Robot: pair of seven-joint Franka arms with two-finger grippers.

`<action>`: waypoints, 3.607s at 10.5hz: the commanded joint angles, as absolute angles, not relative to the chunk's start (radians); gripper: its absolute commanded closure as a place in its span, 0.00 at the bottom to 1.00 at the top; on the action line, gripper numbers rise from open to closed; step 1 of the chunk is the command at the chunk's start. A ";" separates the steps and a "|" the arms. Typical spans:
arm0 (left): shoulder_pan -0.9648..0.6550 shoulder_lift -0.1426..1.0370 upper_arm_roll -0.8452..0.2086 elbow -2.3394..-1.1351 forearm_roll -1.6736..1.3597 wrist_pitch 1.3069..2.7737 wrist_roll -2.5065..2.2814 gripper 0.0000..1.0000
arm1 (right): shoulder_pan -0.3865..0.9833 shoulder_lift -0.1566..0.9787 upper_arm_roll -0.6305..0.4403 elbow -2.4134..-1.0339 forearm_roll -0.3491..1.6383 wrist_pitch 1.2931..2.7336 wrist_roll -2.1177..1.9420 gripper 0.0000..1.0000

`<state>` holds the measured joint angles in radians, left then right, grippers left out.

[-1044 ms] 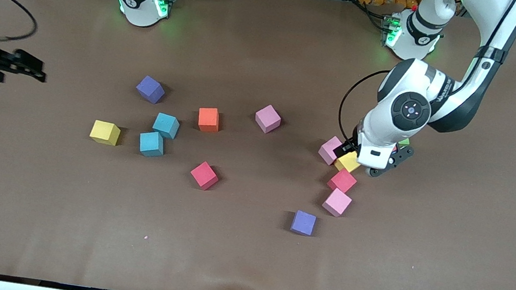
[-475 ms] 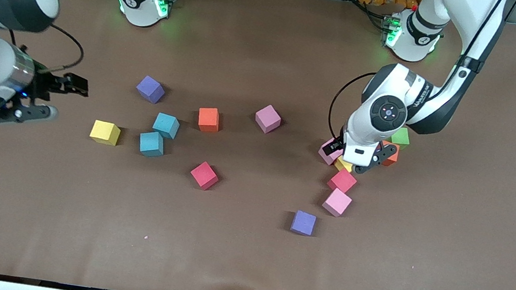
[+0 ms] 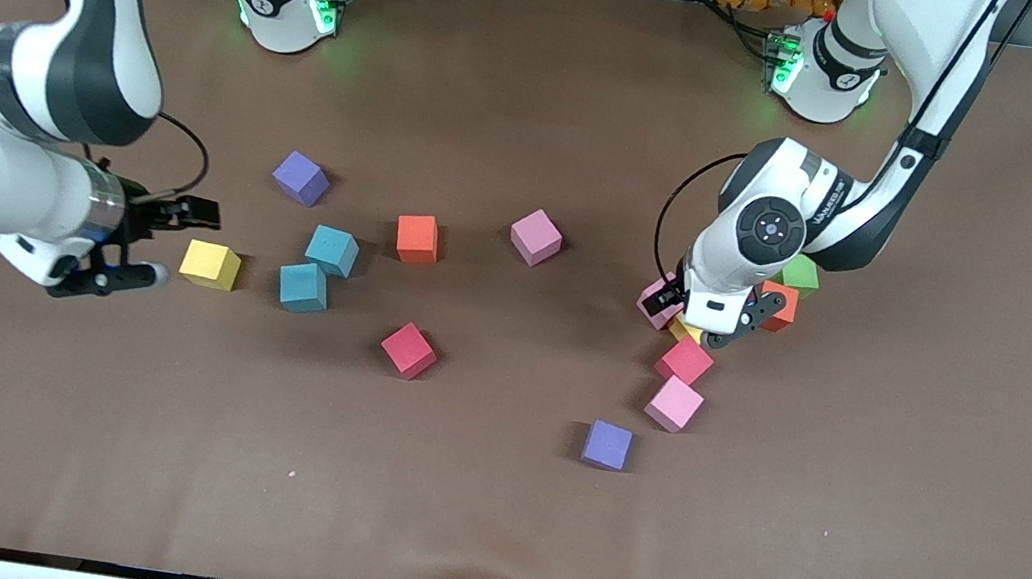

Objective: Form number 2 with 11 blocks

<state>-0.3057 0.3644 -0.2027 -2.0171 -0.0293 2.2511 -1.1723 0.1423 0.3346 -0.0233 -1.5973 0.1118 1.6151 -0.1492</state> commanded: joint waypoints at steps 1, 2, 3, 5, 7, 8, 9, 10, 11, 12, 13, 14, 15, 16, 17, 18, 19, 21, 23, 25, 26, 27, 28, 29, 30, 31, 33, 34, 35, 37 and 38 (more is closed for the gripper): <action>-0.325 0.396 -0.198 -2.029 -0.031 2.295 -1.201 0.00 | 0.211 0.373 -0.029 -1.594 0.132 1.641 -0.135 0.00; -0.327 0.412 -0.198 -2.029 -0.031 2.319 -1.203 0.00 | 0.231 0.386 -0.029 -1.594 0.132 1.661 -0.123 0.00; -0.327 0.426 -0.198 -2.029 -0.031 2.338 -1.203 0.00 | 0.247 0.402 -0.029 -1.618 0.132 1.686 -0.106 0.00; -0.327 0.448 -0.198 -2.029 -0.031 2.356 -1.203 0.00 | 0.297 0.378 -0.029 -1.718 0.133 1.768 -0.088 0.00; -0.325 0.474 -0.198 -2.028 0.012 2.359 -1.203 0.00 | 0.374 0.345 -0.026 -1.826 0.135 1.886 0.050 0.00; -0.325 0.480 -0.198 -2.028 0.017 2.362 -1.203 0.00 | 0.432 0.347 -0.026 -1.877 0.135 1.967 0.158 0.00; -0.322 0.480 -0.198 -2.028 0.017 2.364 -1.200 0.25 | 0.492 0.353 -0.025 -1.925 0.137 2.055 0.258 0.00; -0.312 0.479 -0.199 -2.025 0.018 2.364 -1.180 0.46 | 0.541 0.365 -0.025 -1.956 0.150 2.127 0.337 0.00; -0.310 0.471 -0.199 -2.026 0.023 2.361 -1.133 0.66 | 0.561 0.380 -0.025 -1.973 0.197 2.170 0.356 0.00; -0.308 0.453 -0.201 -2.029 0.023 2.347 -1.083 0.77 | 0.572 0.391 -0.025 -1.989 0.234 2.207 0.356 0.00; -0.307 0.430 -0.202 -2.029 0.023 2.311 -1.053 0.79 | 0.598 0.397 -0.026 -2.002 0.238 2.235 0.359 0.00; -0.301 0.395 -0.202 -2.029 0.023 2.268 -1.025 0.80 | 0.606 0.403 -0.026 -2.025 0.236 2.270 0.359 0.00; -0.270 0.359 -0.221 -2.029 0.023 2.222 -0.997 0.80 | 0.610 0.405 -0.026 -2.052 0.236 2.319 0.354 0.00; -0.229 0.323 -0.262 -2.031 0.023 2.179 -0.968 0.80 | 0.621 0.406 -0.026 -2.071 0.236 2.351 0.348 0.00; -0.221 0.289 -0.291 -2.040 0.023 2.137 -0.954 0.80 | 0.623 0.414 -0.026 -2.074 0.236 2.356 0.347 0.00; -0.219 0.264 -0.319 -2.057 0.023 2.125 -0.954 0.80 | 0.623 0.419 -0.026 -2.077 0.236 2.361 0.348 0.00; -0.219 0.246 -0.365 -2.086 0.023 2.125 -0.953 0.80 | 0.623 0.422 -0.026 -2.088 0.236 2.370 0.348 0.00; -0.221 0.242 -0.464 -2.118 0.015 2.126 -0.954 0.79 | 0.623 0.428 -0.025 -2.105 0.238 2.391 0.353 0.00; -0.222 0.248 -0.581 -2.140 0.012 2.137 -0.953 0.79 | 0.624 0.428 -0.025 -2.111 0.238 2.391 0.359 0.31; -0.242 0.264 -0.665 -2.147 0.012 2.183 -0.947 0.80 | 0.623 0.422 -0.025 -2.111 0.239 2.387 0.359 0.70; -0.274 0.273 -0.672 -2.154 0.012 2.227 -0.928 0.80 | 0.617 0.410 -0.025 -2.111 0.239 2.376 0.359 0.72; -0.303 0.291 -0.672 -2.158 0.012 2.271 -0.902 0.79 | 0.608 0.390 -0.028 -2.109 0.239 2.353 0.357 0.72; -0.343 0.320 -0.670 -2.157 0.020 2.310 -0.900 0.79 | 0.588 0.365 -0.029 -2.105 0.238 2.315 0.347 0.72; -0.395 0.351 -0.667 -2.155 0.026 2.344 -0.899 0.79 | 0.560 0.348 -0.031 -2.102 0.235 2.294 0.339 0.72; -0.423 0.389 -0.667 -2.148 0.047 2.377 -0.916 0.80 | 0.546 0.336 -0.032 -2.100 0.230 2.278 0.315 0.72; -0.451 0.402 -0.666 -2.145 0.046 2.393 -0.922 0.80 | 0.528 0.327 -0.032 -2.099 0.229 2.264 0.281 0.72; -0.497 0.422 -0.661 -2.137 0.052 2.393 -0.949 0.81 | 0.474 0.321 -0.032 -2.098 0.227 2.241 0.175 0.72; -0.505 0.434 -0.647 -2.122 0.052 2.393 -0.969 0.81 | 0.450 0.321 -0.032 -2.098 0.227 2.235 0.125 0.71; -0.529 0.446 -0.629 -2.112 0.052 2.393 -0.995 0.82 | 0.431 0.321 -0.032 -2.098 0.227 2.229 0.083 0.71; -0.584 0.494 -0.572 -2.060 0.054 2.393 -1.063 0.82 | 0.407 0.321 -0.032 -2.098 0.227 2.224 0.034 0.70; -0.598 0.503 -0.548 -2.045 0.052 2.393 -1.107 0.82 | 0.405 0.321 -0.032 -2.098 0.227 2.224 0.032 0.70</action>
